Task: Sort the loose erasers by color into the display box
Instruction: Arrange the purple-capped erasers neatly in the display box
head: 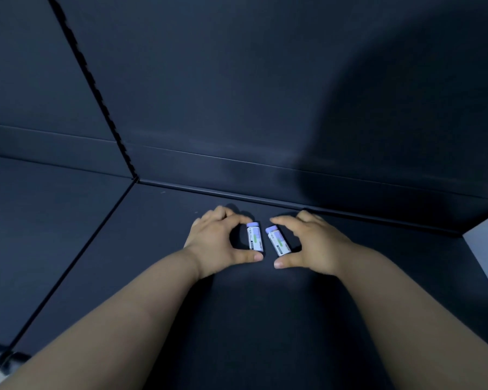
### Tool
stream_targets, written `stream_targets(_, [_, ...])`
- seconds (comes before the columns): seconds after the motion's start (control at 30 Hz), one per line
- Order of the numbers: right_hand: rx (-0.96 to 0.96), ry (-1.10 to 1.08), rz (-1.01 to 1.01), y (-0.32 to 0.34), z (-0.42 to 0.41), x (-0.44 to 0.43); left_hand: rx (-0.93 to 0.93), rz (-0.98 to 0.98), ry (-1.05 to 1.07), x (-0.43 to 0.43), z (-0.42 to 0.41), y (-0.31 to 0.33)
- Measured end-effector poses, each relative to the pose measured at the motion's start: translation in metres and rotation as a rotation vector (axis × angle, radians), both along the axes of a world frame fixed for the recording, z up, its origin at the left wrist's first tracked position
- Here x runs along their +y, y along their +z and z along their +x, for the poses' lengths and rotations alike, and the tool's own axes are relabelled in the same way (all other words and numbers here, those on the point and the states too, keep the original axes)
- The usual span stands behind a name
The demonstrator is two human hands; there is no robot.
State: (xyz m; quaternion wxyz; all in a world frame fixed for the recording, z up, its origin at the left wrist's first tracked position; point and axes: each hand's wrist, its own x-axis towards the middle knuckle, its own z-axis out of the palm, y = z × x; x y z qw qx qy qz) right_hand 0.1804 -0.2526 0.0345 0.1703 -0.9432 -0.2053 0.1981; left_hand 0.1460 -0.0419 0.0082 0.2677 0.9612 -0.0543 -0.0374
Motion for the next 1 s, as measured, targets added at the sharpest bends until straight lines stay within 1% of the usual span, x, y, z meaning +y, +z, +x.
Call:
stream_targets(0.07, [-0.006,-0.029,0.001,0.001,-0.001,0.001,0.019,-0.008,0.0,0.0,0.0,0.002])
stream_targets(0.17, [-0.094,-0.09,0.02,0.002,-0.009,0.006,0.031,-0.032,-0.007,0.004,-0.004,0.008])
stream_targets(0.3, [-0.158,-0.131,0.072,0.012,-0.026,0.022,-0.018,-0.008,-0.042,0.026,-0.016,0.021])
stream_targets(0.37, [-0.168,-0.139,0.086,0.021,-0.036,0.033,-0.053,0.039,-0.072,0.046,-0.025,0.027])
stream_targets(0.47, [-0.198,-0.163,0.084,0.034,-0.057,0.058,-0.119,0.165,-0.128,0.089,-0.039,0.036])
stream_targets(0.53, [-0.202,-0.176,0.082,0.043,-0.07,0.08,-0.204,0.217,-0.162,0.121,-0.048,0.039])
stream_targets(0.67, [-0.22,-0.188,0.034,0.051,-0.098,0.144,-0.352,0.287,-0.259,0.199,-0.068,0.038])
stream_targets(0.83, [-0.238,-0.241,0.04,0.053,-0.122,0.242,-0.392,0.298,-0.288,0.295,-0.083,0.046])
stream_targets(1.0, [-0.247,-0.262,0.095,0.054,-0.13,0.326,-0.454,0.281,-0.255,0.36,-0.089,0.055])
